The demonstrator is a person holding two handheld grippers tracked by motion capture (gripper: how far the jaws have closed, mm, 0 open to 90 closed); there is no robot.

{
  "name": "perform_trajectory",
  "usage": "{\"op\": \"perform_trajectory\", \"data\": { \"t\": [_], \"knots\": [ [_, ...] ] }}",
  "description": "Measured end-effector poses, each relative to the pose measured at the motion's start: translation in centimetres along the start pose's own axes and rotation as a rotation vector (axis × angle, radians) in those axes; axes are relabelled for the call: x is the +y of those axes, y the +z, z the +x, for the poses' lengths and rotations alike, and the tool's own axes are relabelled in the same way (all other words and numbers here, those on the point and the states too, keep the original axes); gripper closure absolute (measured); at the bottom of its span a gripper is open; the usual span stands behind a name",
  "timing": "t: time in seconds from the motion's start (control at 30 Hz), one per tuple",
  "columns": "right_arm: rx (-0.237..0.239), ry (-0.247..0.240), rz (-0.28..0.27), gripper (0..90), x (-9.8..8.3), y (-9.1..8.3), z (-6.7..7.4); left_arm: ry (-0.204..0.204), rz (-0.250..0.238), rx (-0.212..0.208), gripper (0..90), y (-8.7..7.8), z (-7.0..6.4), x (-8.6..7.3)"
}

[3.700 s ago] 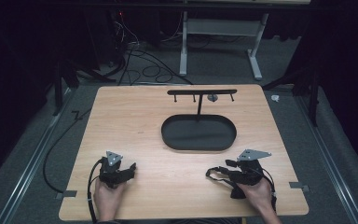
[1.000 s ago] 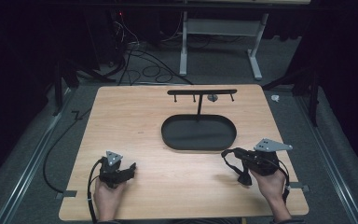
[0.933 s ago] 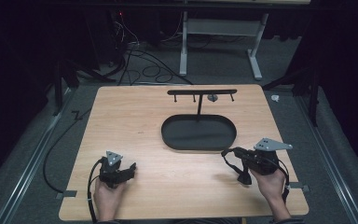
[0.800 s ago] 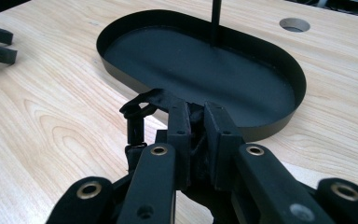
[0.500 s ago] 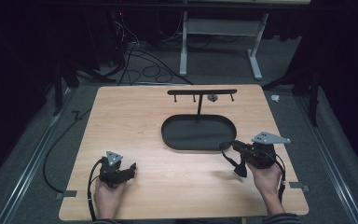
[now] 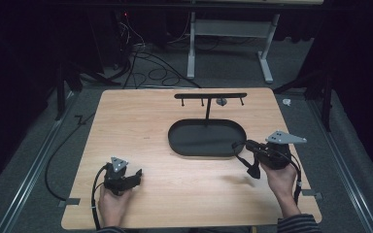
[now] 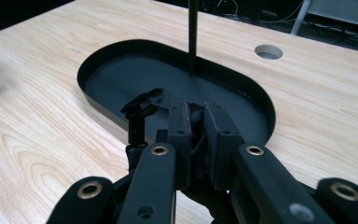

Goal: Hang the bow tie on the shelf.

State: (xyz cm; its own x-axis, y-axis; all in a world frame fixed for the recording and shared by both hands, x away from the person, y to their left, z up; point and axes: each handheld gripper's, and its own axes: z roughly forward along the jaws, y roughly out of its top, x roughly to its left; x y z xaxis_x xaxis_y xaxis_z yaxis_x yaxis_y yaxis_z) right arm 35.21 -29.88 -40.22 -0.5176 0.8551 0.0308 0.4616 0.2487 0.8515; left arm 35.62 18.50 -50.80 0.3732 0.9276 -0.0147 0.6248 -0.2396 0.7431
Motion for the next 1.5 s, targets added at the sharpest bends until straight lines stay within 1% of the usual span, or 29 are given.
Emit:
{"op": "perform_trajectory", "data": {
  "t": [0.17,0.33,0.47,0.6,0.77,0.8,0.83,0.87,0.93,1.07,1.2,1.37,1.5],
  "knots": [
    [-0.006,0.008,-0.014,83.4,0.7,0.0,-0.8,0.000,0.000,-0.001,27.1,0.0,0.0,0.0],
    [-0.010,0.019,-0.030,83.4,1.6,0.2,-1.2,-0.001,0.000,0.000,27.2,0.0,0.0,0.0],
    [-0.010,0.016,-0.031,83.4,2.0,0.4,-1.5,-0.001,0.000,0.000,27.1,0.0,0.0,0.0],
    [-0.004,0.002,-0.029,83.4,2.5,0.6,-1.6,0.000,0.000,0.002,27.1,0.0,0.0,0.0],
    [-0.010,0.004,-0.051,83.5,3.7,0.9,-2.0,-0.001,0.002,0.002,27.1,0.0,0.0,0.0],
    [-0.010,0.004,-0.051,83.5,3.7,0.9,-2.0,-0.001,0.002,0.002,27.1,0.0,0.0,0.0],
    [-0.017,0.000,-0.061,83.5,4.1,1.0,-2.1,-0.001,0.002,0.002,27.1,0.0,0.0,0.0],
    [-0.017,0.000,-0.061,83.5,4.1,1.0,-2.1,-0.001,0.002,0.002,27.1,0.0,0.0,0.0],
    [-0.027,0.016,-0.076,83.4,4.6,1.3,-2.5,-0.001,0.002,0.002,27.1,-0.1,0.0,0.0],
    [-0.044,0.021,-0.089,83.4,5.2,1.6,-3.1,-0.001,0.002,0.002,27.1,-0.1,0.0,0.0],
    [-0.055,0.032,-0.094,83.4,5.7,1.9,-3.7,-0.001,0.002,0.002,27.0,-0.1,0.0,0.0],
    [-0.069,0.039,-0.103,83.4,6.2,2.0,-4.0,0.000,0.002,0.002,26.8,-0.1,-0.1,0.0],
    [-0.077,0.052,-0.111,83.4,6.9,2.3,-4.6,0.000,0.002,0.002,26.8,-0.1,0.0,0.0]
  ]
}}
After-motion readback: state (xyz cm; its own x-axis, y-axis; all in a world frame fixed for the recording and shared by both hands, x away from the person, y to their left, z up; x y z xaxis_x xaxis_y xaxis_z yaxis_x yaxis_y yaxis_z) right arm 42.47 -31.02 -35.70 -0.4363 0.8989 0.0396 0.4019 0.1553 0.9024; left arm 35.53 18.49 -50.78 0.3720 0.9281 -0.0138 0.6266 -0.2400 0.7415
